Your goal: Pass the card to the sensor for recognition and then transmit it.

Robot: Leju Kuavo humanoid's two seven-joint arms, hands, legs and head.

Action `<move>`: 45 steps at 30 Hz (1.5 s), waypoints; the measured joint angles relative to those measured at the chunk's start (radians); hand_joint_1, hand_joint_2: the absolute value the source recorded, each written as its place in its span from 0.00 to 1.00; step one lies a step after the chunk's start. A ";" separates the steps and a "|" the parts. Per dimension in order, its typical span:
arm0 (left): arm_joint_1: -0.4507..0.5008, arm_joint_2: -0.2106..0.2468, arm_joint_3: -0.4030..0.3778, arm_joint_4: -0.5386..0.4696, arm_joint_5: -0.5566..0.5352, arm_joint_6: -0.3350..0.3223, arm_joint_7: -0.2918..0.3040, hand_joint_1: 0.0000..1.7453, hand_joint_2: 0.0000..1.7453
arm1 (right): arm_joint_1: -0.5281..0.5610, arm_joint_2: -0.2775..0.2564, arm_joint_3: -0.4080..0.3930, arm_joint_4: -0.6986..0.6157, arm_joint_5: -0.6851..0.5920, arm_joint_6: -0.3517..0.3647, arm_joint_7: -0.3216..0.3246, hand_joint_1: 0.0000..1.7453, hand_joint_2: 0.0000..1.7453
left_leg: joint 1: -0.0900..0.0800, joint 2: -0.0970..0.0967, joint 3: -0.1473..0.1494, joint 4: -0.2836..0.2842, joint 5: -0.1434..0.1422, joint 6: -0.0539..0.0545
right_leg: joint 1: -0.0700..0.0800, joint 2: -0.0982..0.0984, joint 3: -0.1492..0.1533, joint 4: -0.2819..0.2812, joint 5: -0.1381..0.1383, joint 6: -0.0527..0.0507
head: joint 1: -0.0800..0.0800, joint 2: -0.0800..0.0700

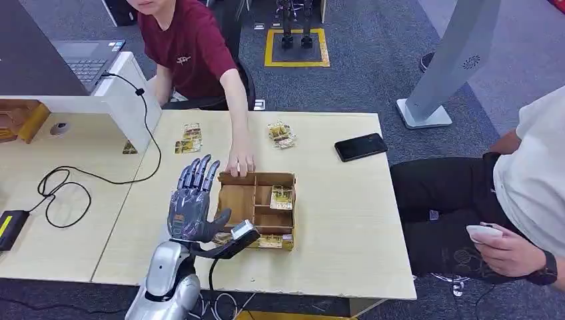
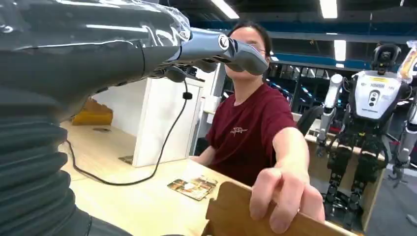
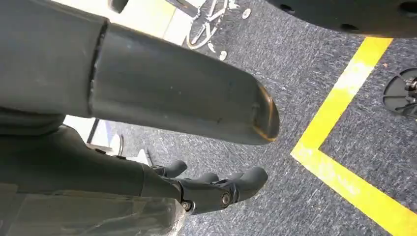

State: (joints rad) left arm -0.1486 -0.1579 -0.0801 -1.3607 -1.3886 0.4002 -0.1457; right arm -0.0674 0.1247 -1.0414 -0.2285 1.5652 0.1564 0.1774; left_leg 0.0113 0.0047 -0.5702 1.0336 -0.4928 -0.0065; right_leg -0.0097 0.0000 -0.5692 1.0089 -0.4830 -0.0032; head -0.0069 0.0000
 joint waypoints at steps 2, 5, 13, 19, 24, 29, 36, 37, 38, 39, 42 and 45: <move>0.000 0.000 0.000 -0.006 0.000 0.000 0.000 0.00 1.00 | 0.000 0.000 0.001 0.000 0.000 0.000 0.000 0.00 0.00 | 0.000 0.000 0.000 0.000 0.000 0.000 | 0.000 0.000 0.000 0.000 0.000 0.000 | 0.000 0.000; 0.001 0.000 0.000 -0.012 0.008 -0.001 -0.002 0.00 1.00 | 0.000 0.000 0.003 0.000 0.000 0.000 0.000 0.00 0.00 | 0.000 0.000 0.000 0.000 0.000 0.000 | 0.000 0.000 0.000 0.000 0.000 0.000 | 0.000 0.000; 0.020 -0.002 0.008 -0.090 0.095 -0.055 -0.054 0.00 1.00 | 0.000 0.000 0.005 0.000 0.000 -0.002 0.003 0.00 0.00 | 0.000 0.000 0.000 0.000 0.000 0.000 | 0.000 0.000 0.000 0.000 0.000 0.000 | 0.000 0.000; 0.069 0.007 0.008 -0.123 0.096 -0.051 -0.082 0.00 1.00 | 0.000 0.000 0.005 0.000 0.000 -0.003 0.003 0.00 0.00 | 0.000 0.000 0.000 0.000 0.000 0.000 | 0.000 0.000 0.000 0.000 0.000 0.000 | 0.000 0.000; 0.122 0.017 0.008 -0.166 0.153 -0.055 -0.125 0.00 1.00 | 0.001 0.000 0.005 -0.001 0.000 -0.004 0.006 0.00 0.00 | 0.000 0.000 0.000 0.000 0.000 0.000 | 0.000 0.000 0.000 0.000 0.000 0.000 | 0.000 0.000; 0.178 0.029 -0.004 -0.198 0.180 -0.078 -0.163 0.00 1.00 | 0.003 0.000 0.005 -0.002 0.000 -0.003 0.002 0.00 0.00 | 0.000 0.000 0.000 0.000 0.000 0.000 | 0.000 0.000 0.000 0.000 0.000 0.000 | 0.000 0.000; 0.250 0.087 -0.070 -0.198 0.208 -0.064 -0.215 0.00 1.00 | 0.003 0.000 0.003 -0.002 0.000 -0.003 0.002 0.00 0.00 | 0.000 0.000 0.000 0.000 -0.001 0.000 | 0.000 0.000 0.000 0.000 -0.001 0.000 | 0.000 0.000; 0.255 0.096 -0.079 -0.198 0.222 -0.064 -0.223 0.00 1.00 | 0.004 0.000 0.002 -0.002 0.000 -0.003 0.003 0.00 0.00 | 0.000 0.000 0.000 0.000 -0.001 0.000 | 0.000 0.000 0.000 0.000 -0.001 0.000 | 0.000 0.000; 0.260 0.102 -0.086 -0.198 0.231 -0.065 -0.230 0.00 1.00 | 0.004 0.000 0.000 -0.002 0.000 -0.003 0.003 0.00 0.00 | 0.000 0.000 0.000 0.000 -0.001 0.000 | 0.000 0.000 0.000 0.000 -0.001 0.000 | 0.000 0.000; 0.265 0.108 -0.095 -0.199 0.240 -0.068 -0.237 0.00 1.00 | 0.004 0.000 -0.002 -0.002 0.000 -0.002 0.003 0.00 0.00 | 0.000 0.000 0.000 0.000 -0.001 0.000 | 0.000 0.000 0.000 0.000 -0.001 0.000 | 0.000 0.000; 0.277 0.124 -0.126 -0.203 0.249 -0.073 -0.248 0.00 1.00 | 0.004 0.000 -0.005 -0.003 0.000 0.000 0.003 0.00 0.00 | 0.000 0.000 0.000 0.000 0.000 0.000 | 0.000 0.000 0.000 0.000 -0.001 0.000 | 0.000 0.000; 0.282 0.136 -0.173 -0.206 0.255 -0.073 -0.256 0.00 1.00 | 0.004 0.000 -0.005 -0.004 0.000 0.001 0.002 0.00 0.00 | 0.000 0.000 0.000 0.000 -0.001 0.000 | 0.000 0.000 0.000 0.000 -0.001 0.000 | 0.000 0.000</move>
State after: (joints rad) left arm 0.1330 -0.0221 -0.2528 -1.5663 -1.1334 0.3269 -0.4013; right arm -0.0636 0.1247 -1.0464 -0.2323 1.5652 0.1576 0.1793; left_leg 0.0112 0.0048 -0.5703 1.0333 -0.4934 -0.0067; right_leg -0.0097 0.0000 -0.5695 1.0088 -0.4836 -0.0036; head -0.0069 0.0000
